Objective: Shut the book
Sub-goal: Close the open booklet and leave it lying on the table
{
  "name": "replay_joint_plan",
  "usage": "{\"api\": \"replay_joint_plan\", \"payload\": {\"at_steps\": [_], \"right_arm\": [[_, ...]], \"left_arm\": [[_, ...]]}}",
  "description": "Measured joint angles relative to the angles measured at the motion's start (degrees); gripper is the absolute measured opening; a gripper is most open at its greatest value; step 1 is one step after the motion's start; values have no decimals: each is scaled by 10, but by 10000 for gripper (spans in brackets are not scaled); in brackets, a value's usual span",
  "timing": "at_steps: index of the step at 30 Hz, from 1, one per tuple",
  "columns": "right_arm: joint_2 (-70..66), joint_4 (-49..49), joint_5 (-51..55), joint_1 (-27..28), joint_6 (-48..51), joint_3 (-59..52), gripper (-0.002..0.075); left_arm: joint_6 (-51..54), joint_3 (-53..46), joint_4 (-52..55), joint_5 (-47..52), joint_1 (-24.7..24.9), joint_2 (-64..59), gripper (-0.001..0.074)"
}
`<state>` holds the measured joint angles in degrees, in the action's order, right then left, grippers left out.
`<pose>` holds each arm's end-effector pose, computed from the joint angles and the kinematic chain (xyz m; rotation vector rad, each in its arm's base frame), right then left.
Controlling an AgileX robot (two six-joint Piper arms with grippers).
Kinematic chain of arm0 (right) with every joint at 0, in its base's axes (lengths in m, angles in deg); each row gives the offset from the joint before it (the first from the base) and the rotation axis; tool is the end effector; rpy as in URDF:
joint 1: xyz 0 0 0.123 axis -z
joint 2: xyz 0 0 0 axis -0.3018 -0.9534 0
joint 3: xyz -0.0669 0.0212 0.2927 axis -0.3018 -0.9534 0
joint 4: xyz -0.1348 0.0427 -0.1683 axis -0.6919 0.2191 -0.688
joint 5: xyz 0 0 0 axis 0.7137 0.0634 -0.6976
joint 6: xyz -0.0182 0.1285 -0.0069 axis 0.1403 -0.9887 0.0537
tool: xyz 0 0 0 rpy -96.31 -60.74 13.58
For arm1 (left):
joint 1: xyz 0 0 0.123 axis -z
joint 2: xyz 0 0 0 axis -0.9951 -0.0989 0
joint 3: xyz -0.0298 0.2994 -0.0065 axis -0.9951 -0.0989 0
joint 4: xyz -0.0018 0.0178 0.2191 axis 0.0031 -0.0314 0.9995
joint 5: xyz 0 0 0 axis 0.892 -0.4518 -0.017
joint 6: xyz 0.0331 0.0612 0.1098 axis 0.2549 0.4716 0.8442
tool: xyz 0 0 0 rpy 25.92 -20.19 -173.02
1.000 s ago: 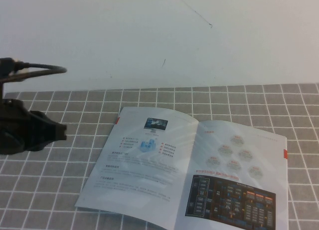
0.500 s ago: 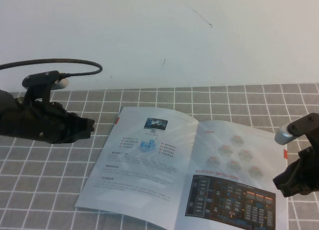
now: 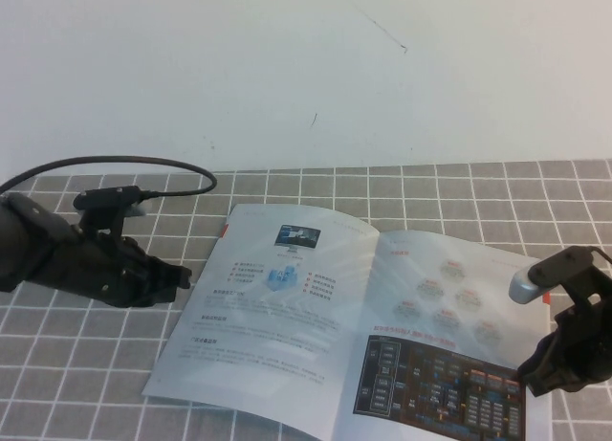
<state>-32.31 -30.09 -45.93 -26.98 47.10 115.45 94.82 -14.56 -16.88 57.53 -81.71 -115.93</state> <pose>0.2785 0.0828 0.1294 -0.7855 2.6489 0.3418 0.3670 -0.0565 0.1625 0.0859 2.5719 -0.4413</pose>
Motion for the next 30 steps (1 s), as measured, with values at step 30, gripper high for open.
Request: {"api": "replay_joint_plan", "payload": {"at_steps": [30], "right_arm": [[-13, 15, 7, 0, 8, 8, -3]], "left_arm": [[169, 4, -295, 98, 180, -25, -4]]}}
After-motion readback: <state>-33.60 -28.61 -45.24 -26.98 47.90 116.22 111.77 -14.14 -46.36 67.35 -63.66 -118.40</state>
